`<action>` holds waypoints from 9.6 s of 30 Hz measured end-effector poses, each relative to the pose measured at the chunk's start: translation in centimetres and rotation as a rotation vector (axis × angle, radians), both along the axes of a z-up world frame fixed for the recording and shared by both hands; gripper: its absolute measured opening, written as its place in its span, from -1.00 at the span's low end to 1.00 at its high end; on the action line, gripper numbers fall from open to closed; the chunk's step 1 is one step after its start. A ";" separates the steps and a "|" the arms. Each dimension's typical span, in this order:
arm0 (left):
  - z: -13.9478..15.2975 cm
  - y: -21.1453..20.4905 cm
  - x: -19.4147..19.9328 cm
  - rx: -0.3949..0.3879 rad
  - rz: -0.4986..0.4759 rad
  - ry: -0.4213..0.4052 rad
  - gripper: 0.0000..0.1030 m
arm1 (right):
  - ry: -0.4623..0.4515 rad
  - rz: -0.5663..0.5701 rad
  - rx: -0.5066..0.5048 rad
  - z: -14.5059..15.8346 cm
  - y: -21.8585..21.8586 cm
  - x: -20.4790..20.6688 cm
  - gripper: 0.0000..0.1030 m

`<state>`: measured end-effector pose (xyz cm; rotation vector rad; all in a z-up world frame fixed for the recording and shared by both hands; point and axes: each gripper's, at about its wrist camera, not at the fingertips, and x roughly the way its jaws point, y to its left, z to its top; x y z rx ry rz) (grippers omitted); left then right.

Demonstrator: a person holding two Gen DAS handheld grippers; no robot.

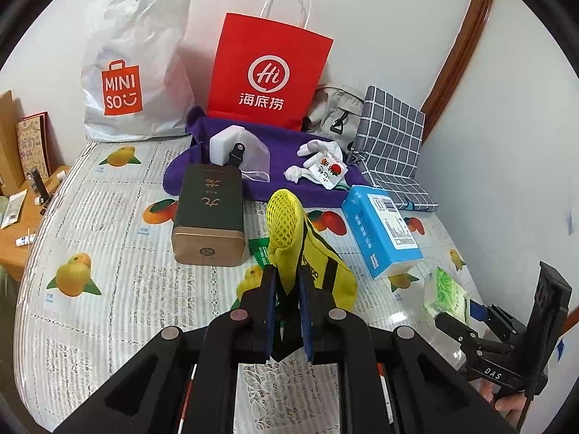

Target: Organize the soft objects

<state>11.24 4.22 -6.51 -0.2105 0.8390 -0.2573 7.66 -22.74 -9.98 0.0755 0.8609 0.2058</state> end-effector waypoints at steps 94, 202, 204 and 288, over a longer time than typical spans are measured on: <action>1.7 -0.5 12.3 0.061 -0.011 -0.009 -0.77 | -0.115 0.096 -0.028 4.7 2.2 15.5 0.33; -1.1 5.9 10.6 0.104 0.177 0.090 0.00 | 0.211 0.229 -0.018 -8.5 15.4 12.8 -0.57; -0.9 5.9 9.7 0.109 0.169 0.081 0.00 | 0.199 0.239 0.029 -7.6 14.9 12.3 -0.59; -3.3 -4.8 3.1 0.147 -0.029 0.074 -0.51 | 0.000 0.026 0.018 -1.2 -1.0 2.2 -0.91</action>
